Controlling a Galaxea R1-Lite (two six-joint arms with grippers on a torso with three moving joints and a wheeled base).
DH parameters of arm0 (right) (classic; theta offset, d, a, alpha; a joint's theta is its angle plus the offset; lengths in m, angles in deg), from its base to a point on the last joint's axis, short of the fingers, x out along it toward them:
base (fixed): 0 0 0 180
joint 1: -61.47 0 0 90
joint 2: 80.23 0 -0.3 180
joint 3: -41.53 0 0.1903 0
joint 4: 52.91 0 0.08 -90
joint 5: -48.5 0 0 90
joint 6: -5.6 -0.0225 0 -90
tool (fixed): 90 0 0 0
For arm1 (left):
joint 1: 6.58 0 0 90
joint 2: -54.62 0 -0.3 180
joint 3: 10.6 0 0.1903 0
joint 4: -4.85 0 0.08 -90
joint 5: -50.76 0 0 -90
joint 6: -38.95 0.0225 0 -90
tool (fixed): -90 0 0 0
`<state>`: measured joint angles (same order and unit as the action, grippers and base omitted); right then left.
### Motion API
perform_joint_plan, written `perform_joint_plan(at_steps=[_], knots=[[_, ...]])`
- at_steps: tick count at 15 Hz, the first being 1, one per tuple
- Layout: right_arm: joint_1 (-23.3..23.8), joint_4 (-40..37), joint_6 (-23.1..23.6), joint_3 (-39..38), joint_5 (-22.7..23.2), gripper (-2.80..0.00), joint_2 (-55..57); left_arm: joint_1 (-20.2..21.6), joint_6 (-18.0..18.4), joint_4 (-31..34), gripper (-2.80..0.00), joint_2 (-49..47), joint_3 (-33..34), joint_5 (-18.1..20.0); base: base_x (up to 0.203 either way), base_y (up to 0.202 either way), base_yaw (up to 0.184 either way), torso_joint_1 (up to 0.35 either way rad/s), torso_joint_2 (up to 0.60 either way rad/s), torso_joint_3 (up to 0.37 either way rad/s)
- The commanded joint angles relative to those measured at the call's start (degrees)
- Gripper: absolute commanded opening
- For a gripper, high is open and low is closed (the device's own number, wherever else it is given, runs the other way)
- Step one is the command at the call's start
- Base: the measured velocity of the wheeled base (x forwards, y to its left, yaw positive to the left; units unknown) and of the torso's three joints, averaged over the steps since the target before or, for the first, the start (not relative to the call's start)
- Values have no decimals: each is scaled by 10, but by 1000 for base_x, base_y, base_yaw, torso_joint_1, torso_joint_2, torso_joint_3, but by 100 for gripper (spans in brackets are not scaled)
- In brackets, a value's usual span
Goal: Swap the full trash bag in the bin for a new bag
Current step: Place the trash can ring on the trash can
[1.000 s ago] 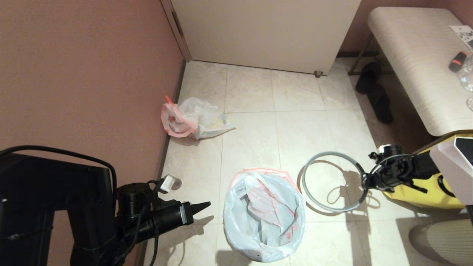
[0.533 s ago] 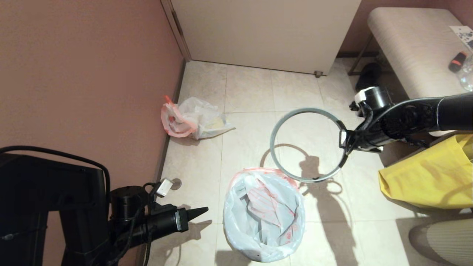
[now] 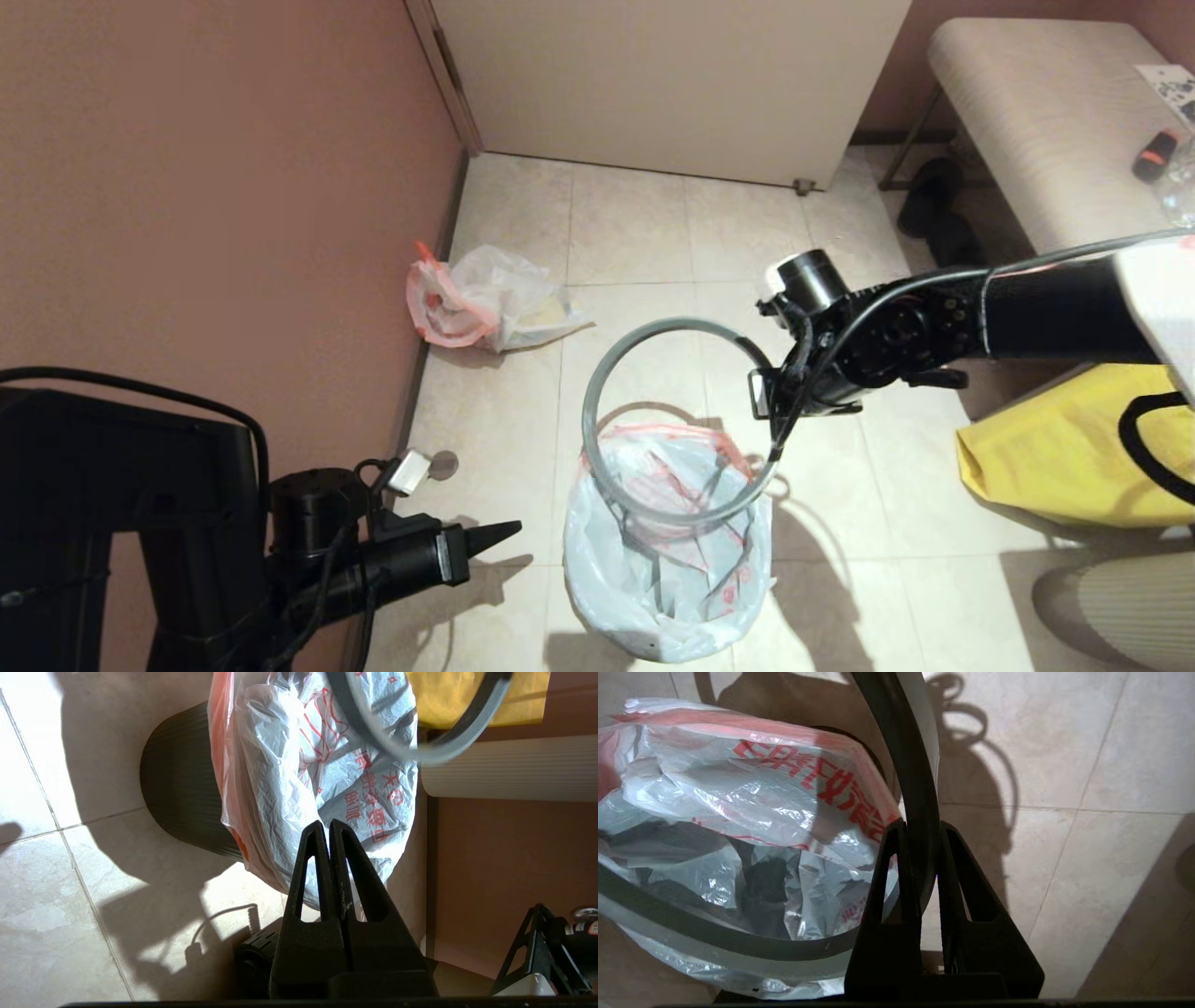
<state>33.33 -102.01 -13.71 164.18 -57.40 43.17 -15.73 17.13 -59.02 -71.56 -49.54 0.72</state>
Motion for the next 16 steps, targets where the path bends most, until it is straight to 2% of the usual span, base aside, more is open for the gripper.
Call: perform_joint_plan(at_steps=[1,4,7,10,16], knots=[[-19,9,-15,13,-11,-280,67,0,-2,-27,-280,1,0,2,0,0,0,0,0,0],[-25,48,-27,22,-30,-280,117,-1,-1,-27,-280,0,0,2,0,0,0,0,0,0],[-25,31,-32,2,-35,-280,97,-1,-1,-27,-280,-1,0,2,0,0,0,0,0,0],[-30,1,-71,-14,-34,-280,51,-1,-1,-27,-280,-2,-1,2,0,0,0,0,0,0],[-47,-42,-80,-129,-33,-280,-26,-1,0,-27,-280,-3,-2,1,0,0,0,0,0,0]])
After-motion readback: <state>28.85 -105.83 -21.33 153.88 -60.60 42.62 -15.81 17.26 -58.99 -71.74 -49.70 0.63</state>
